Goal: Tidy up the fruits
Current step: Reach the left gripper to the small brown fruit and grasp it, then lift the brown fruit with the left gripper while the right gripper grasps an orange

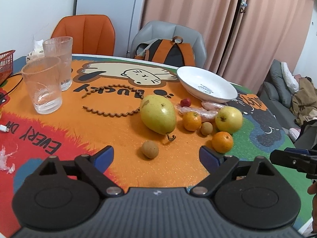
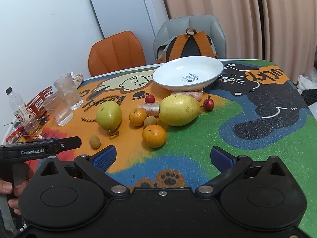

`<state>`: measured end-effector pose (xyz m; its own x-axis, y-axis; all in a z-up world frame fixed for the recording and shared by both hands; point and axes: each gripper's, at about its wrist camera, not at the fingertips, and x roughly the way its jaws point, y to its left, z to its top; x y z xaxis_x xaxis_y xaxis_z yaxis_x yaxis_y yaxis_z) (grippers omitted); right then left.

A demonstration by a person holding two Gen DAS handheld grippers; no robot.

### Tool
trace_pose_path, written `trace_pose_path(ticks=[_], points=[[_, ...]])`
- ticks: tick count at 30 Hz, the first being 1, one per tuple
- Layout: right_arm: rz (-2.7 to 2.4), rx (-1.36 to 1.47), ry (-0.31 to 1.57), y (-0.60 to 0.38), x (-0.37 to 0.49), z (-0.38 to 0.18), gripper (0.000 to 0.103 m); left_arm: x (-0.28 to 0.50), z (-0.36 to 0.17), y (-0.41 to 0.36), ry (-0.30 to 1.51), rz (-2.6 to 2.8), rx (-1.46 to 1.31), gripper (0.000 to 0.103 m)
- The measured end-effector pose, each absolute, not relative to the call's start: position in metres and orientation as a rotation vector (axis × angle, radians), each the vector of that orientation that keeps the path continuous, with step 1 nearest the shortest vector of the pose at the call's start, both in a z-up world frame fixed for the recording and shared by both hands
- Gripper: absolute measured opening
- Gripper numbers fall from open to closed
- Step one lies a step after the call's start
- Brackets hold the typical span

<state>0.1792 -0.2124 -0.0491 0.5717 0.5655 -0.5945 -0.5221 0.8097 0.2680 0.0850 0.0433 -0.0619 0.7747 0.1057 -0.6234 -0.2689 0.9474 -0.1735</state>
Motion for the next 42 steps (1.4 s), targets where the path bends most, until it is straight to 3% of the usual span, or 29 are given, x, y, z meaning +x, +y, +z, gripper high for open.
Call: trace_pose_path(ticks=[8, 14, 21, 26, 42], points=[[0.685, 0.060, 0.755, -0.202, 0.199, -0.062, 0.091, 0.105, -0.070, 0.047, 0.671, 0.215, -0.266, 0.079], [0.703, 0.062, 0.780, -0.196, 0.213, -0.068, 0.091, 0.116, -0.074, 0.052, 0.680, 0.216, -0.275, 0.072], [0.720, 0.060, 0.796, -0.188, 0.222, -0.074, 0.090, 0.126, -0.086, 0.056, 0.719, 0.210, -0.296, 0.052], [0.722, 0.051, 0.806, -0.183, 0.226, -0.080, 0.090, 0.130, -0.098, 0.062, 0.744, 0.200, -0.329, 0.024], [0.729, 0.046, 0.833, -0.163, 0.240, -0.088, 0.081, 0.124, -0.088, 0.069, 0.706, 0.157, -0.341, 0.023]])
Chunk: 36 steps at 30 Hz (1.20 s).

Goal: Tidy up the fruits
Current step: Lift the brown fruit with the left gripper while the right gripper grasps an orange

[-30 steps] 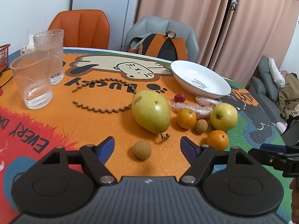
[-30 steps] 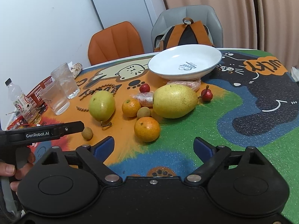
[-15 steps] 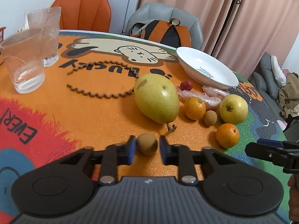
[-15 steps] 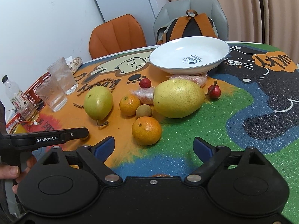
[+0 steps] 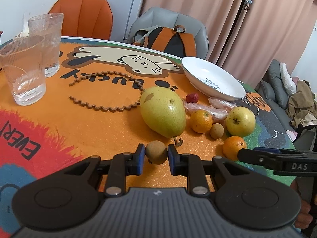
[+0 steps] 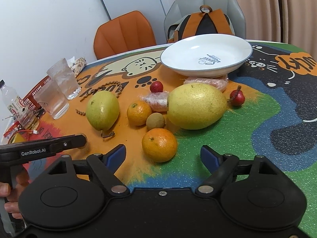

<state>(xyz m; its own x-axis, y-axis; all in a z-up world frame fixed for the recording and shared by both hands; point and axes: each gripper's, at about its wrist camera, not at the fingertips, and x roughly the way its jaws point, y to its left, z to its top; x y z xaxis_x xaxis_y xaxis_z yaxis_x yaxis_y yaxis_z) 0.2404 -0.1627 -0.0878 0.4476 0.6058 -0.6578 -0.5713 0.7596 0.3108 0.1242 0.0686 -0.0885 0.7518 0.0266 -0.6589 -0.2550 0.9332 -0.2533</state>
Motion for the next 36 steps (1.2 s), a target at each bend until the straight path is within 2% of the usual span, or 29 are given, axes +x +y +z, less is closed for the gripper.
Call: trace_pose_path(ticks=[10, 13, 36], points=[[0.725, 0.032, 0.851, -0.149, 0.248, -0.095, 0.071, 0.120, -0.074, 0.074, 0.700, 0.161, -0.329, 0.023], [0.738, 0.031, 0.863, -0.148, 0.253, -0.095, 0.040, 0.122, -0.069, 0.074, 0.692, 0.156, -0.326, 0.023], [0.734, 0.073, 0.767, -0.178, 0.270, -0.038, 0.040, 0.160, -0.026, 0.055, 0.640, 0.090, -0.280, 0.023]])
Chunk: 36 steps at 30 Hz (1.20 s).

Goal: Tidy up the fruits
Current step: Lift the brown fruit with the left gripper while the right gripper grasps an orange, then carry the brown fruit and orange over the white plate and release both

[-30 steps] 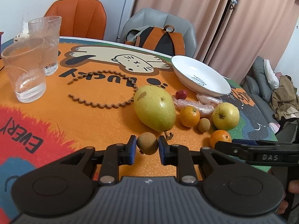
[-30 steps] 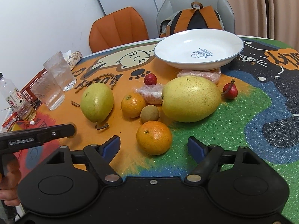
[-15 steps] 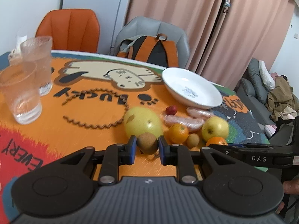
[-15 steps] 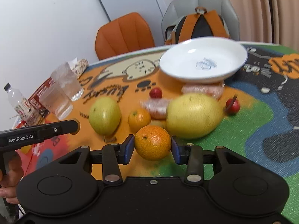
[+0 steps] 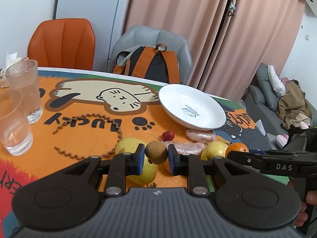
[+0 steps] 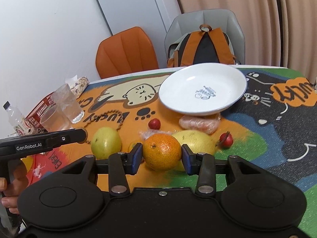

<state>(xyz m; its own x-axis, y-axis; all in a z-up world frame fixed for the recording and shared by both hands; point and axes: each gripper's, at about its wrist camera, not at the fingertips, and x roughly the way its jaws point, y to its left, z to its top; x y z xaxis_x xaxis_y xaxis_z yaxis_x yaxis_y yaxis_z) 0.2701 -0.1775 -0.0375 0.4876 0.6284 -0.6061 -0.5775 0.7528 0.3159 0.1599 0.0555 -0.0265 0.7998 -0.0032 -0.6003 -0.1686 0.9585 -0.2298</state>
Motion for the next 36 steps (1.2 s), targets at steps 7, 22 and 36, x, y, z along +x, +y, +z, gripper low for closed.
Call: trace_pose_path(ticks=[7, 22, 36], points=[[0.717, 0.084, 0.742, -0.185, 0.280, -0.029, 0.040, 0.177, -0.021, 0.052, 0.634, 0.071, -0.266, 0.023], [0.690, 0.110, 0.734, -0.193, 0.310, -0.028, 0.040, 0.224, -0.022, 0.044, 0.650, 0.037, -0.244, 0.023], [0.696, 0.116, 0.754, -0.188, 0.349, -0.034, 0.040, 0.272, -0.023, 0.033, 0.669, 0.020, -0.234, 0.023]])
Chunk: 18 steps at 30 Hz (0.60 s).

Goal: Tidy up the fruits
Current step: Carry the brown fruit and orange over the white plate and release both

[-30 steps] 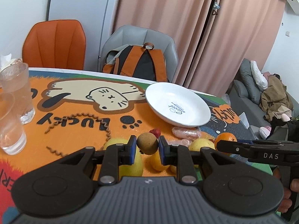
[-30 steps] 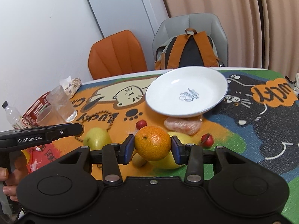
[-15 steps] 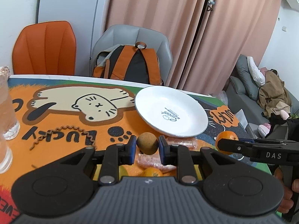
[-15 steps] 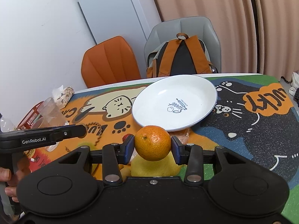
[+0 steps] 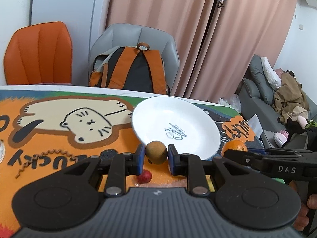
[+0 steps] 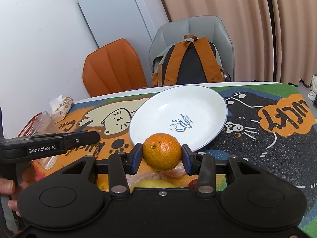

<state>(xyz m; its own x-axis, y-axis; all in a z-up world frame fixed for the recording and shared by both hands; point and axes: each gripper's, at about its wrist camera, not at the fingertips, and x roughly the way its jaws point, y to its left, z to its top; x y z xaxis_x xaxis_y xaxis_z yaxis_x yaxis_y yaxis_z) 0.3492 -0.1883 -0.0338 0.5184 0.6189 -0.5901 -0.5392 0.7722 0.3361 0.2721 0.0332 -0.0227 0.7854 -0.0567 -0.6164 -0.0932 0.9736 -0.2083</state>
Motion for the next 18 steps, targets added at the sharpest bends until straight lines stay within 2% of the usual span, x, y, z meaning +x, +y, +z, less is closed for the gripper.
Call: trace_pose_path(ticks=[18], points=[[0.629, 0.160, 0.774, -0.195, 0.388, -0.056, 0.040, 0.339, -0.059, 0.032, 0.741, -0.014, -0.248, 0.023]])
